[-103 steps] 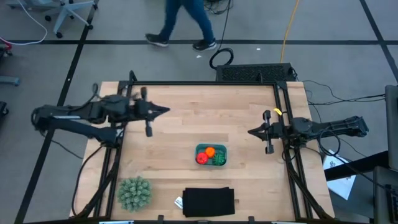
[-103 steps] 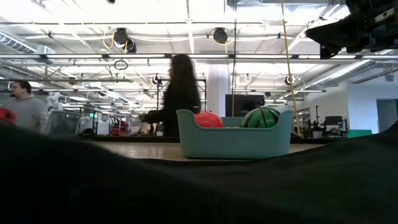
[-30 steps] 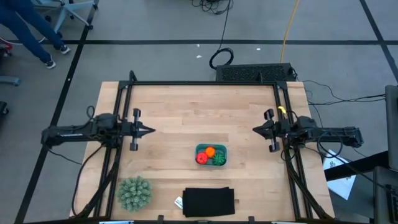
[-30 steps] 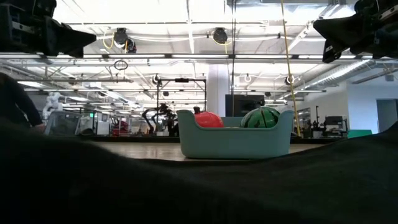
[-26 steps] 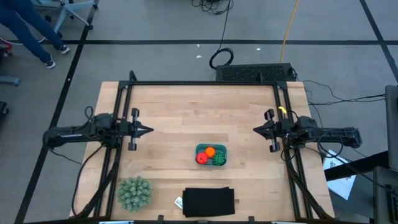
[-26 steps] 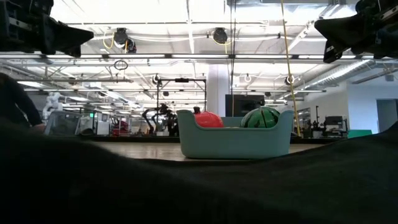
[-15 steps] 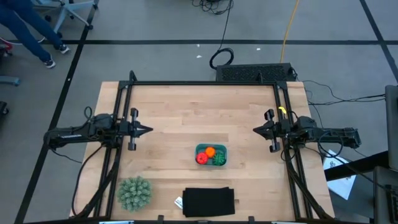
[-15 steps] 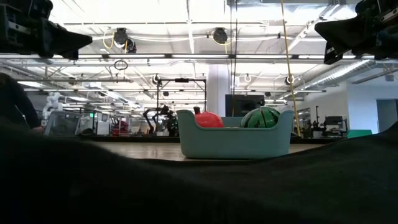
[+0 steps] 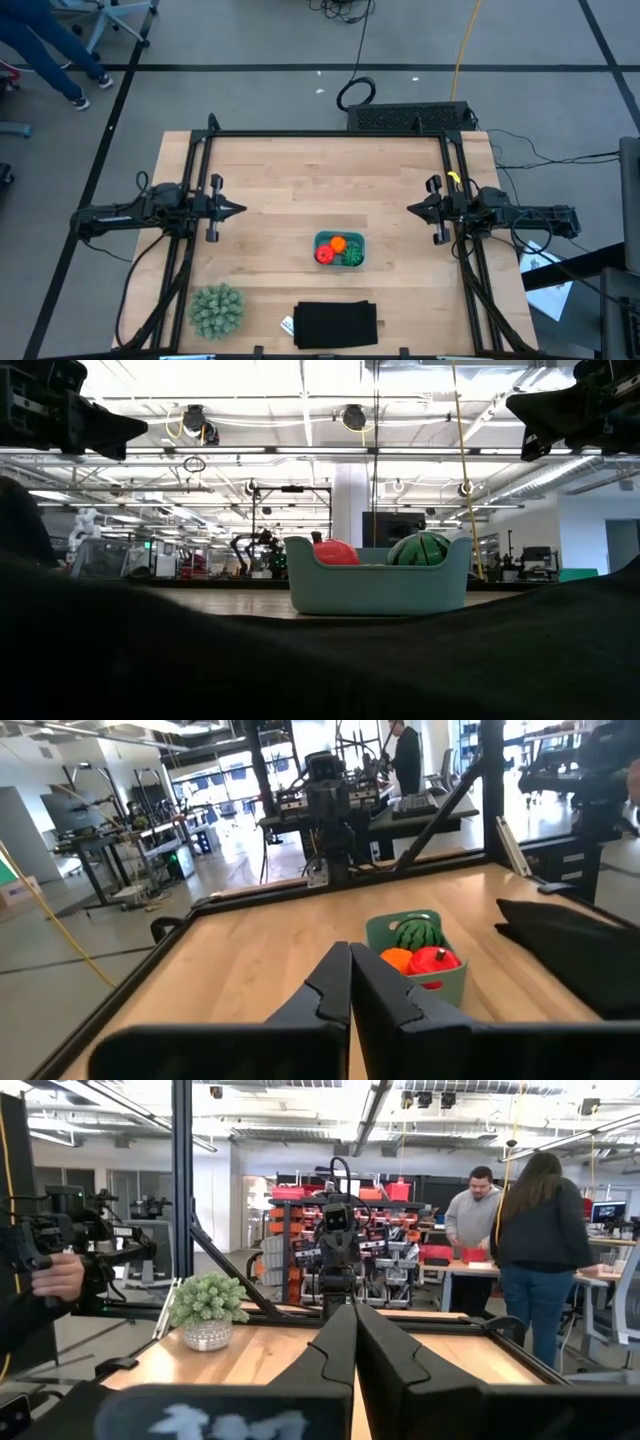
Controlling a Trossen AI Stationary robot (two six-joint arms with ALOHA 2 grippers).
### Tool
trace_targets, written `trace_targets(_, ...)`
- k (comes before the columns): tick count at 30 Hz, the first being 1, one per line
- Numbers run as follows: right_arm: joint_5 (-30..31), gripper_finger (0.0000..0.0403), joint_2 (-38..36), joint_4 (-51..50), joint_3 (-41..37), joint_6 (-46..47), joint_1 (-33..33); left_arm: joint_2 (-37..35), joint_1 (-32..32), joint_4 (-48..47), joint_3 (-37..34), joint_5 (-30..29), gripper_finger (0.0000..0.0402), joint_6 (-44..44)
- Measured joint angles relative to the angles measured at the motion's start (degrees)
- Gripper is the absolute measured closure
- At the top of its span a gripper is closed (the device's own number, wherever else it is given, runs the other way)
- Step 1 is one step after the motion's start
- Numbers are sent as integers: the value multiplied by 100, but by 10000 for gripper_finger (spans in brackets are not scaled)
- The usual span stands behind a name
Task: Pick and placing Produce into tupperware
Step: Return to Home Position
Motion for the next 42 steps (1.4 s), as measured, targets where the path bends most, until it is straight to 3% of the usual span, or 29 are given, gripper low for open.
trace_targets(17, -4, 403, 2, 194, -2, 235, 0, 0, 0, -19, 0, 86, 399, -231)
trace_targets(24, -4, 403, 2, 110, -2, 205, 0, 2, 0, -18, 0, 89, 382, -242)
trace_targets(32, -4, 403, 2, 119, -2, 195, 0, 2, 0, -19, 0, 90, 399, -162)
trace_targets(42, -6, 403, 2, 119, -2, 193, 0, 4, 0, -13, 0, 91, 371, -146)
